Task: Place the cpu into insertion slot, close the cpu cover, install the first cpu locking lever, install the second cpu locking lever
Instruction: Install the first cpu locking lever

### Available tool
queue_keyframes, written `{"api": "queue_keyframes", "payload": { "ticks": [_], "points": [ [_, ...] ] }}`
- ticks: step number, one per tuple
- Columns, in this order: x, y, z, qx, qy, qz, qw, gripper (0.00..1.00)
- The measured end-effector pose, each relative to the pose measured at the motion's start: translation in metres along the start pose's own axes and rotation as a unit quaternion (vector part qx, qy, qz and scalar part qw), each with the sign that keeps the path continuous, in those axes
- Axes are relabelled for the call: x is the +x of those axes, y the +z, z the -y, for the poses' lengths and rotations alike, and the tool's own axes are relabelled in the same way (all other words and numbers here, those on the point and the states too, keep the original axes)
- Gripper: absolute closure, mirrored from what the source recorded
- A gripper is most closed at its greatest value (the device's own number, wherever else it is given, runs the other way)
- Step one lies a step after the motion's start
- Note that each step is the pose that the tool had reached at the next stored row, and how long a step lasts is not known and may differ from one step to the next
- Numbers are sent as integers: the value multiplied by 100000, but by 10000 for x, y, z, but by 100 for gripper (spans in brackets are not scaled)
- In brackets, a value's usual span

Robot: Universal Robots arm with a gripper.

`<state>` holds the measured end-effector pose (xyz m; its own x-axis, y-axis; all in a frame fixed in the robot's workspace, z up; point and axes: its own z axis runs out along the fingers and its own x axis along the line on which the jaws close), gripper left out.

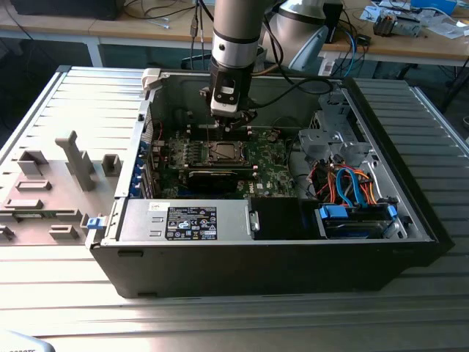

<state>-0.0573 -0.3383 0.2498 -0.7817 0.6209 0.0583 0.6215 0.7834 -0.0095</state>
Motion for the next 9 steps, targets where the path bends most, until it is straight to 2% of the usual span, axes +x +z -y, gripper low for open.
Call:
{"api": "queue_keyframes", "payload": {
  "ticks": [9],
  "points": [
    [0,0,0,64,-1101,11,99994,89]
  ]
}}
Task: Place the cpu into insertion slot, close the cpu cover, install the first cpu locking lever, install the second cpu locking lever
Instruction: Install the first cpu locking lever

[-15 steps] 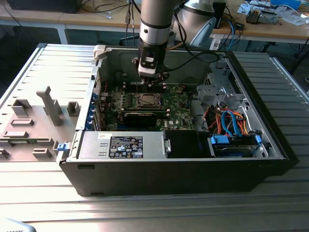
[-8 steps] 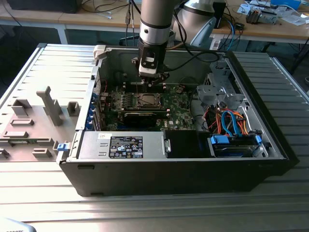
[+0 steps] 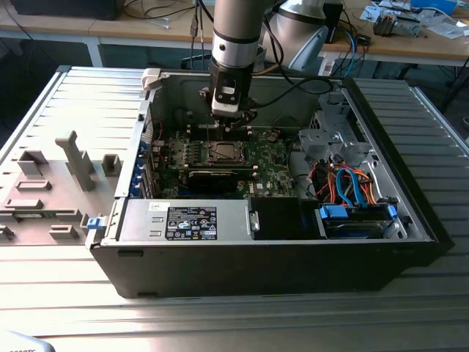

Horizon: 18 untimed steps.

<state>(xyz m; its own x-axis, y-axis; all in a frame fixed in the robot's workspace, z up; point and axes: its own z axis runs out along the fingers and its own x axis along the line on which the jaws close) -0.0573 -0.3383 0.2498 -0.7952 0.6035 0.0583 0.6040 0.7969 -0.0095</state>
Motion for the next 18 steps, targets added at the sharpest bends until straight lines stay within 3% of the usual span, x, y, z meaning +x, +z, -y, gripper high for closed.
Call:
{"api": "queue_keyframes", "payload": {
  "ticks": [18],
  "points": [
    [0,0,0,208,-3577,35,99936,89]
  ]
}}
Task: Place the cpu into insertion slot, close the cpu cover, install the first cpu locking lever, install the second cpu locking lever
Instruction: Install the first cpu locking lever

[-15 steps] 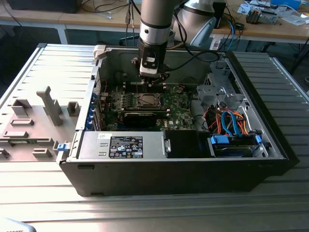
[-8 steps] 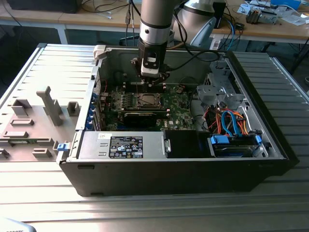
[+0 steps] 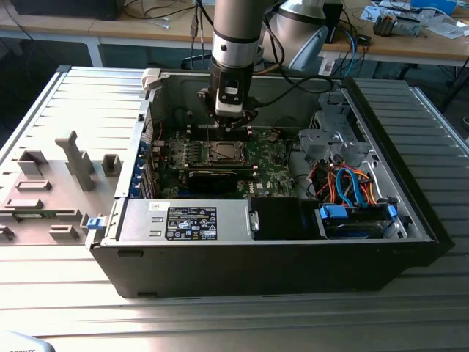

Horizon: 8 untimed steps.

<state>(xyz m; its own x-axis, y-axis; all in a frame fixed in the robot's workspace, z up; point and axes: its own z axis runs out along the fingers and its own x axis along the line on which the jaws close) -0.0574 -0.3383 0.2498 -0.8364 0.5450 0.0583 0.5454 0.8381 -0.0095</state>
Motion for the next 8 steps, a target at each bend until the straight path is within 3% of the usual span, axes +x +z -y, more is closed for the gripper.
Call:
{"api": "queue_keyframes", "payload": {
  "ticks": [8],
  "points": [
    [0,0,0,62,-1069,9,99994,89]
  ]
}}
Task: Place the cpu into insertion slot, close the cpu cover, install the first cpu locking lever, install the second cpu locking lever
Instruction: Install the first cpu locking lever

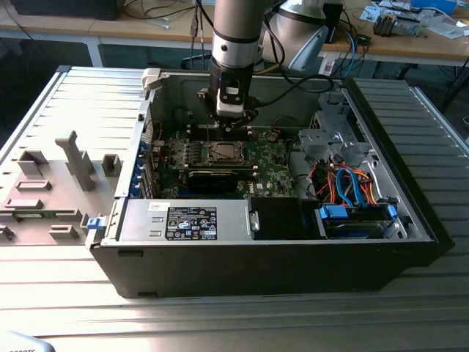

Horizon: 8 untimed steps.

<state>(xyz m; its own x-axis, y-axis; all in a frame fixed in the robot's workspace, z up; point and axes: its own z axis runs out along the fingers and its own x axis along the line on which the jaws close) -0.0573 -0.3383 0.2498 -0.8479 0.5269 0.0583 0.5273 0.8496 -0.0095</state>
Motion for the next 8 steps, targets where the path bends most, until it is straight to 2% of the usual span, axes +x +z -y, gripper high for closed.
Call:
{"api": "queue_keyframes", "payload": {
  "ticks": [8],
  "points": [
    [0,0,0,62,-1041,11,99995,89]
  ]
}}
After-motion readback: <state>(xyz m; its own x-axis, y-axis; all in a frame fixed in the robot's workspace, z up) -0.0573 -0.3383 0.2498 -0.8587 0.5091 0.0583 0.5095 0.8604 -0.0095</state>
